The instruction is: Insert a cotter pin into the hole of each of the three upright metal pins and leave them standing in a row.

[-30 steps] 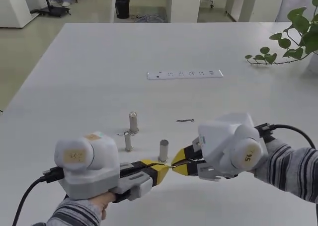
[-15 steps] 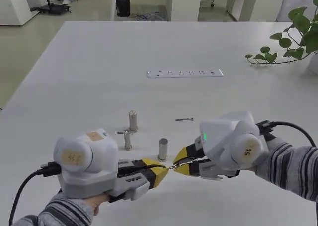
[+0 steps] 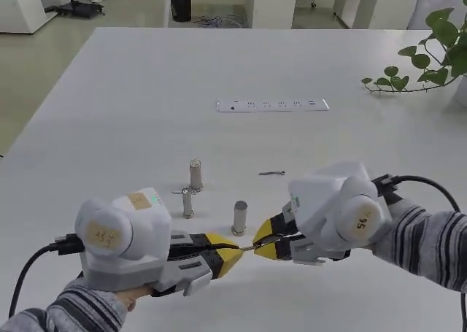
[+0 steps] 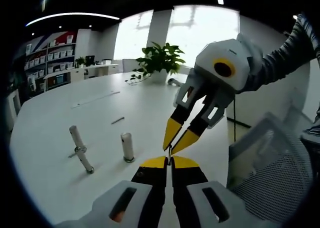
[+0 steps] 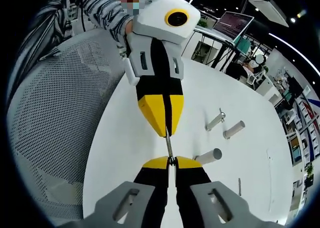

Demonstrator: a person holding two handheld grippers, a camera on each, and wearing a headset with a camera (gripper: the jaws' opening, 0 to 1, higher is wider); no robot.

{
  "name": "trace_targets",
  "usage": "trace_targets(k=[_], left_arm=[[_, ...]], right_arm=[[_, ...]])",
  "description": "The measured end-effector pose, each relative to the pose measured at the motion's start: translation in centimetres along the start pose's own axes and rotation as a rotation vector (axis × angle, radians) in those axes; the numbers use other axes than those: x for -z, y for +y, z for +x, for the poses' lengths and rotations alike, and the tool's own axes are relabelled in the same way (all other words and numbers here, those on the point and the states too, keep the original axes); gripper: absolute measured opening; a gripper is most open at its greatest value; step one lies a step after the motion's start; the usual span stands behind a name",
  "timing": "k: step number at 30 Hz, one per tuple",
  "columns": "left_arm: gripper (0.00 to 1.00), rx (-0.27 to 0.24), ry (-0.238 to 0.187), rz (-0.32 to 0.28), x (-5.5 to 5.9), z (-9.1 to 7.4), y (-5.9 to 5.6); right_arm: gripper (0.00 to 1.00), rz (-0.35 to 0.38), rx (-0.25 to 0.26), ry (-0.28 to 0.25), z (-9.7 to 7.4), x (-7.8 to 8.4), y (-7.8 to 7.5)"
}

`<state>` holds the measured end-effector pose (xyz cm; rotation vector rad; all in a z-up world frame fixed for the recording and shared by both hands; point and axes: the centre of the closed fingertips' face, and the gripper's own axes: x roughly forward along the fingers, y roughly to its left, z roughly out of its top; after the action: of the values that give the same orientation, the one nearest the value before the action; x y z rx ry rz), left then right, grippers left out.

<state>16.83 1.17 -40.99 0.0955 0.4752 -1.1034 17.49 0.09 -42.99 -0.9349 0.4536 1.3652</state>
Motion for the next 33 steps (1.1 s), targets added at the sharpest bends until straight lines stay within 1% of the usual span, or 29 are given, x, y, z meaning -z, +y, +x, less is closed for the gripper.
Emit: trace_targets(k=[3,5,7,10,12,15,16,17,18,20,23,25,28,30,33], left_arm=[[0.00,-0.014,0.001,0.010,0.0,0.1,0.2],[0.00,-0.023,-0.015,-0.005,-0.2,0.2,0.4],[0.01,-0.038,-0.023,-0.006,-0.4,0.2,0.8],[0.06,-0.057,-0.026,0.003,-0.4,0.3,1.2],[0.10,-0.077,-0.026,0.014,-0.3,0.4,1.5],[0.16,-0.123,-0.016,0.038,0.1,0.5,2.2],[0.18,-0.129,-0.017,0.039,0.1,0.5,2.2],[0.20,-0.147,-0.021,0.043,0.2,0.6,2.5],[0.22,-0.167,-0.024,0.041,0.2,0.6,2.8],[0.24,-0.192,-0.024,0.039,0.4,0.6,3.2],[0.25,-0.224,-0.024,0.023,0.7,0.6,3.8],[0.27,-0.247,-0.025,0.032,0.9,0.7,4.1],[0.28,-0.280,-0.033,0.025,1.0,0.9,4.7],[0.29,-0.297,-0.039,0.018,1.0,1.0,5.0],[0.29,-0.312,-0.030,0.010,1.3,1.4,5.4]], right_arm=[[0.00,-0.017,0.001,0.015,0.1,0.2,-0.1],[0.00,-0.024,0.006,0.023,0.1,0.3,-0.2],[0.00,-0.022,0.011,0.031,0.1,0.5,-0.4],[0.00,-0.017,0.027,0.050,0.2,1.0,-0.8],[0.00,-0.013,0.039,0.066,0.1,1.5,-1.1],[0.00,0.004,0.049,0.086,0.1,2.1,-1.5],[0.00,0.010,0.051,0.095,0.1,2.3,-1.5],[0.00,0.020,0.057,0.112,0.1,2.8,-1.7],[0.00,0.027,0.063,0.119,0.1,3.0,-1.9],[0.00,0.045,0.071,0.134,0.0,3.5,-2.2],[0.00,0.055,0.082,0.162,-0.1,4.2,-2.7],[0.00,0.063,0.089,0.179,-0.1,4.6,-3.1],[0.00,0.070,0.097,0.196,-0.2,5.0,-3.6],[0.00,0.076,0.104,0.222,-0.2,5.6,-4.1],[0.00,0.092,0.117,0.235,-0.3,5.9,-4.8]])
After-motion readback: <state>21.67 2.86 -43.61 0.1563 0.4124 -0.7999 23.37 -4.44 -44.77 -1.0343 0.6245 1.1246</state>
